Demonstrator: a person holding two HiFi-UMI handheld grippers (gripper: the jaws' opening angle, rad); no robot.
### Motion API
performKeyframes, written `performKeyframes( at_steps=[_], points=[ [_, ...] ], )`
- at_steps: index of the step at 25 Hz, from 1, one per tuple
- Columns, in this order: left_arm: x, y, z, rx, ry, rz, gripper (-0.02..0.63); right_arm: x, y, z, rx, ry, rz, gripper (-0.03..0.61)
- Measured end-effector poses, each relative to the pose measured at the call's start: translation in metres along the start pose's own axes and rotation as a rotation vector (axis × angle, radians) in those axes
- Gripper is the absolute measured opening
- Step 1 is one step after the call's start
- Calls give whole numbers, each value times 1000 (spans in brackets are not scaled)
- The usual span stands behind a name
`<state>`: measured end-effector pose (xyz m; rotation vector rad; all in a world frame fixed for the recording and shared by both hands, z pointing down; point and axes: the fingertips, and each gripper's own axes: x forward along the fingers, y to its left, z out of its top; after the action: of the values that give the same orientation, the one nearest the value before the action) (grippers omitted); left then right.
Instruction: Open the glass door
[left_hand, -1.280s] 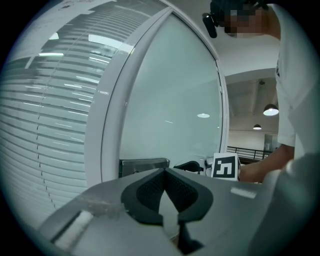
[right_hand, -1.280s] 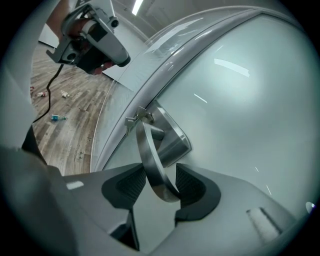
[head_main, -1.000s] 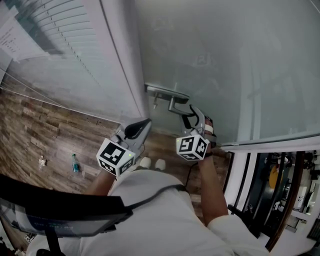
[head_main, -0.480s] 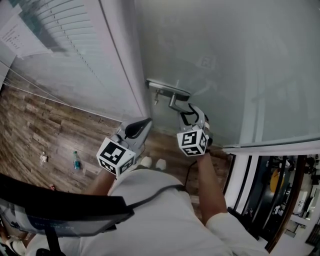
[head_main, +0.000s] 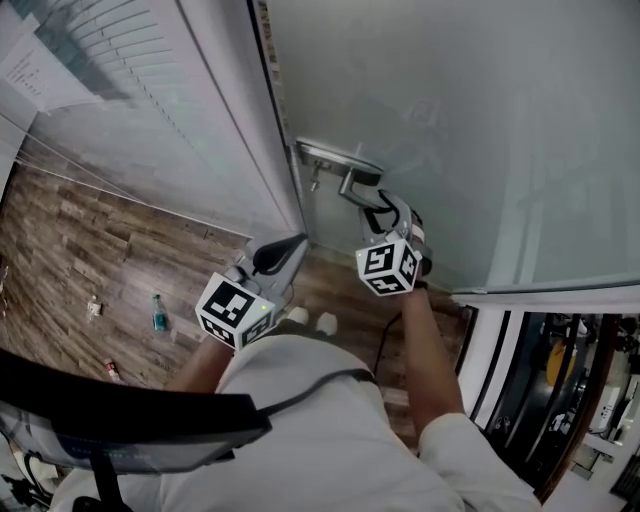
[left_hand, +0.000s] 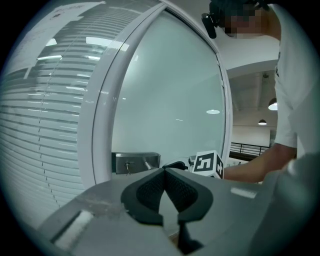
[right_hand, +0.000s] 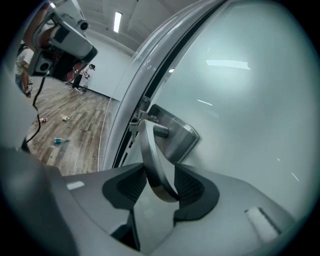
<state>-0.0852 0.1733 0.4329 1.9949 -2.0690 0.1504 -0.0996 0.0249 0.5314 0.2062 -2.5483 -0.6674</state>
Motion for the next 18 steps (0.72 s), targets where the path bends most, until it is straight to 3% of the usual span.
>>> performKeyframes(
  at_steps=[10,18],
  points=[
    [-1,-8,-6,2,14,29,0,15,-16,2,-65,0,11,175],
    [17,1,-6,11,23,-9,0,21,-31,8,-139,19,15,175]
  ],
)
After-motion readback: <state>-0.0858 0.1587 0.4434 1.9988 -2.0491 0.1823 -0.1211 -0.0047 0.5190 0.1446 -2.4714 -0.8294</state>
